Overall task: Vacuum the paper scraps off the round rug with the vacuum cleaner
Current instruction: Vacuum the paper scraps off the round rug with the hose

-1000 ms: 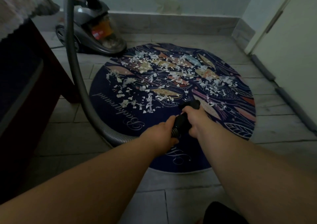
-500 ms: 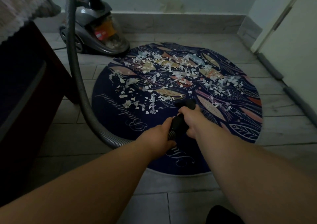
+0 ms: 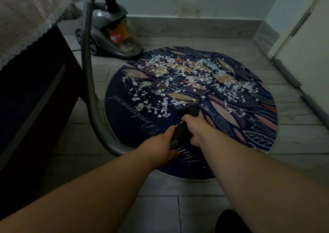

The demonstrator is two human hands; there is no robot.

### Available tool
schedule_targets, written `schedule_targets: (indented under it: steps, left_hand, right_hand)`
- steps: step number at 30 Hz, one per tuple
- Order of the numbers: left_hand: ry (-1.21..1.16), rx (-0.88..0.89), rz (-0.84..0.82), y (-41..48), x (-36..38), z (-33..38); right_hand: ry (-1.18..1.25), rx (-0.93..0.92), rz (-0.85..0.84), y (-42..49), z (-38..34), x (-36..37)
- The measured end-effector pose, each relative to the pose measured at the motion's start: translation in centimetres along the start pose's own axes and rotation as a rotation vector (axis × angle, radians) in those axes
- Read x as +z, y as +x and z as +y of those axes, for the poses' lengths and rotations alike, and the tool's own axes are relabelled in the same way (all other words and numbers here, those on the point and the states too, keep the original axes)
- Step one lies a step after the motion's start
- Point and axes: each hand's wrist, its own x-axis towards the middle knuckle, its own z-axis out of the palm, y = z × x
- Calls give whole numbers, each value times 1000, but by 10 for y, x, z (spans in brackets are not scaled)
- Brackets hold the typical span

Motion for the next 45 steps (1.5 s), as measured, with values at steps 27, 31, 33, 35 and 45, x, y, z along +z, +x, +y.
schedule_targets:
  steps: [27, 31, 33, 35, 45]
  left_hand:
    - [-39, -34, 35, -59, -4, -44]
    - [-12, -8, 23, -53, 4, -34]
    - [-2, 3, 22, -54, 8, -28]
    - [-4, 4, 18, -59, 9, -25]
    - [42, -54, 74, -111, 5, -45]
  right_hand:
    - [-87, -13, -92, -38, 31, 56]
    - [-75, -21, -24, -39, 34, 38]
    - [-79, -22, -4, -41, 36, 30]
    - [-83, -17, 0, -44, 39, 26]
    - [-125, 12, -92, -74, 63, 65]
